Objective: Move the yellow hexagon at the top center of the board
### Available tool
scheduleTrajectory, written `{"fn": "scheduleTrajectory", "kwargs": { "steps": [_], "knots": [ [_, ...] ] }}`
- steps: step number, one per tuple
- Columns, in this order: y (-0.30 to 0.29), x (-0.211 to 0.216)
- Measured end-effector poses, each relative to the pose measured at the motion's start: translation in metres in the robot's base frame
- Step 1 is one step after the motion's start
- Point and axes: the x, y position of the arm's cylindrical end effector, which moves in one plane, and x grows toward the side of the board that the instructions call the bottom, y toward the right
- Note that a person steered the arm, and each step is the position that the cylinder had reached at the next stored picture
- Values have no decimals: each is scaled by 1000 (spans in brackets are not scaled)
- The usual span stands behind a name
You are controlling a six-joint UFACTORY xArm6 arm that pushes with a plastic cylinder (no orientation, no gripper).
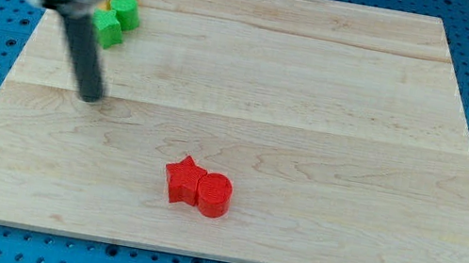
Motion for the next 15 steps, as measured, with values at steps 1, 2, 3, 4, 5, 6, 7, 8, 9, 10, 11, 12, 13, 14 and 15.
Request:
{"fn": "scheduleTrajectory", "kwargs": {
  "steps": [1, 2, 3, 4, 5, 6, 7, 8, 9, 10, 11, 12, 13, 14, 15],
  "knots": [
    [-41, -46],
    [-49, -80],
    [-47, -95],
    [-47, -117],
    [-39, -140],
    [-43, -149],
    [-18, -166],
    [6, -172],
    [28, -190],
    [33, -198],
    [38, -198],
    [105, -182],
    [204, -164],
    [140, -165],
    [133, -150]
  ]
}}
